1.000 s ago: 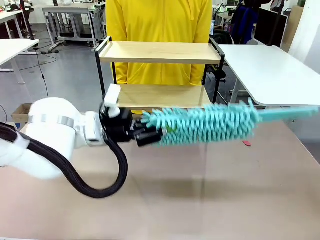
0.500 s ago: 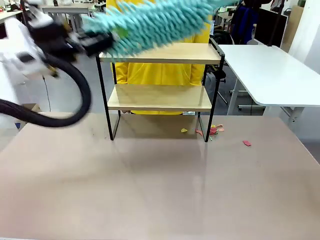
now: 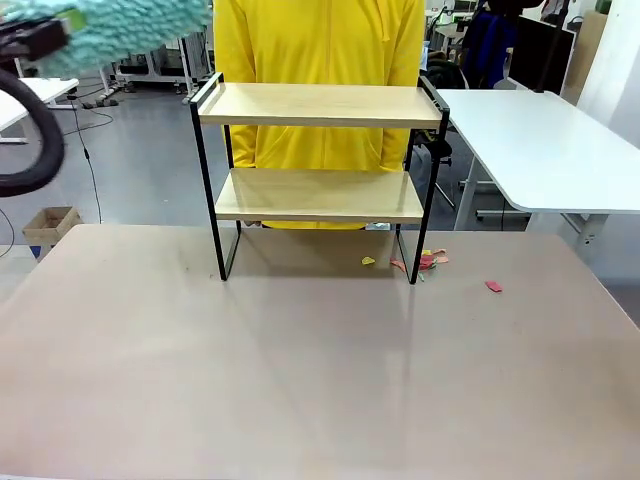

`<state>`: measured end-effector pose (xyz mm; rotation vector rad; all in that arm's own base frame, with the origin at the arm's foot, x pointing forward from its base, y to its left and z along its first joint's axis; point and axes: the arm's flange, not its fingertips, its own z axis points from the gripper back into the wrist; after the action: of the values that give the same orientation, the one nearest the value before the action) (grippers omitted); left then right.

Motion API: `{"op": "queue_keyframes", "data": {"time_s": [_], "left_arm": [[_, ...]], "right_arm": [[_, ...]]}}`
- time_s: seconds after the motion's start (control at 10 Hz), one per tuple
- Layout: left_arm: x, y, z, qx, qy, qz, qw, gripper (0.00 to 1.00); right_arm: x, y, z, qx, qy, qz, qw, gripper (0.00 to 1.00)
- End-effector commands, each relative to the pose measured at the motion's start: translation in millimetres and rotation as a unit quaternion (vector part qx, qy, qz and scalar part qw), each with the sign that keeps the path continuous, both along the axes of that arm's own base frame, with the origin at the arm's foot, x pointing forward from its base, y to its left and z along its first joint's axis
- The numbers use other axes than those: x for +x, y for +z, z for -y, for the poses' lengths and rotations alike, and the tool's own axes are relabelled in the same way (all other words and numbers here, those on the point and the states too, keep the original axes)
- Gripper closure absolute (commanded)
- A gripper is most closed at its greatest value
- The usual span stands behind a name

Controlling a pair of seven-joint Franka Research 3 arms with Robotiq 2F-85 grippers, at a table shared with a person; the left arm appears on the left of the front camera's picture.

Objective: Clean the shelf.
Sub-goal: Hand the Duster back to the human.

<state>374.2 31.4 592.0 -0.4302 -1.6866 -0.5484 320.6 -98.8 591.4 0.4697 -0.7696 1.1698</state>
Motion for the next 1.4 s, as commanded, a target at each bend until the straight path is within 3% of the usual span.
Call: {"op": "queue_keyframes", "data": {"time_s": [0.0, 0.4, 0.9, 1.0, 1.1, 1.2, 1.3], "left_arm": [[-16, -10, -25, -0.014, 0.086, -0.001, 0.996, 0.83], [-27, -75, -53, 0.009, 0.164, -0.042, 0.986, 0.83], [-68, -194, -55, -0.003, 0.182, -0.093, 0.979, 0.83], [-75, -210, -52, -0.013, 0.167, -0.092, 0.982, 0.83], [-80, -217, -49, 0.022, 0.176, -0.086, 0.98, 0.83], [10, -158, -70, -0.002, 0.176, -0.116, 0.977, 0.83], [10, -158, -70, -0.002, 0.176, -0.116, 0.977, 0.83]], "right_arm": [[0, 1, 2, 0.006, 0.008, 0.01, 1.0, 0.0], [0, 1, 2, 0.006, 0.008, 0.01, 1.0, 0.0], [0, 1, 2, 0.006, 0.008, 0.01, 1.0, 0.0], [0, 1, 2, 0.006, 0.008, 0.01, 1.0, 0.0], [0, 1, 2, 0.006, 0.008, 0.01, 1.0, 0.0], [0, 1, 2, 0.006, 0.008, 0.01, 1.0, 0.0], [0, 1, 2, 0.006, 0.008, 0.01, 1.0, 0.0]]}}
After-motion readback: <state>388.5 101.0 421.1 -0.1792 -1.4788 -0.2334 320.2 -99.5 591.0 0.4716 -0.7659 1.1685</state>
